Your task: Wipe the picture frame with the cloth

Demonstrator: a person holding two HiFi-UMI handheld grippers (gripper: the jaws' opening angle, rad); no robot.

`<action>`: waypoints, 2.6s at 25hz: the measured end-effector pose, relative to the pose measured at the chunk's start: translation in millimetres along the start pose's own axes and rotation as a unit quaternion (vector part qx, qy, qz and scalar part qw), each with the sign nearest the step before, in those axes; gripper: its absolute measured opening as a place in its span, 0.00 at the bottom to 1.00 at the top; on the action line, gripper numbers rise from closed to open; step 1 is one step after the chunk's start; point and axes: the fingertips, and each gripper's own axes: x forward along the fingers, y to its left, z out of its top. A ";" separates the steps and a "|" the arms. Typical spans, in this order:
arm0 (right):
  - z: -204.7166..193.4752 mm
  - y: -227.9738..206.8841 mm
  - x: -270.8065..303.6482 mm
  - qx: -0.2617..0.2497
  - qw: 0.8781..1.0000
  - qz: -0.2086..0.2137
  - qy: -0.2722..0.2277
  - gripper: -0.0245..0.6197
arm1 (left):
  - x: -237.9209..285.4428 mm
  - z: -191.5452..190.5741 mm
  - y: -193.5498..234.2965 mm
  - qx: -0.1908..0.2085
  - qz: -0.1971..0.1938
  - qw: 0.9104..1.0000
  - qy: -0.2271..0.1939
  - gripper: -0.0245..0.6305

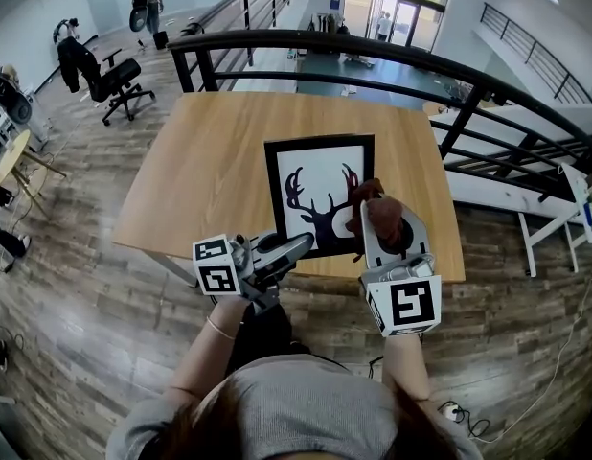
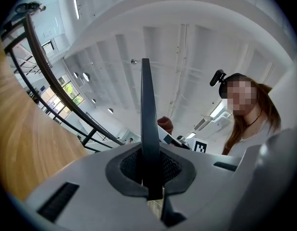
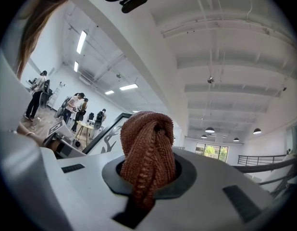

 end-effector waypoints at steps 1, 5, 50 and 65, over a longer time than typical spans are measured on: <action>-2.8 1.8 -1.4 -0.002 1.000 0.003 0.004 0.11 | -0.1 0.2 0.6 -0.001 0.000 1.000 -0.002 0.06; -14.4 7.9 -8.0 -0.001 1.000 0.015 0.022 0.11 | -0.2 -0.6 1.9 -0.002 0.000 1.000 -0.003 0.06; -77.6 61.7 -36.8 0.071 0.991 0.065 0.097 0.11 | -5.3 -10.1 20.5 -0.047 0.003 0.999 -0.021 0.06; -103.6 54.1 -46.7 0.081 0.985 0.058 0.142 0.11 | -38.3 -70.9 76.8 -0.160 0.069 0.984 0.016 0.06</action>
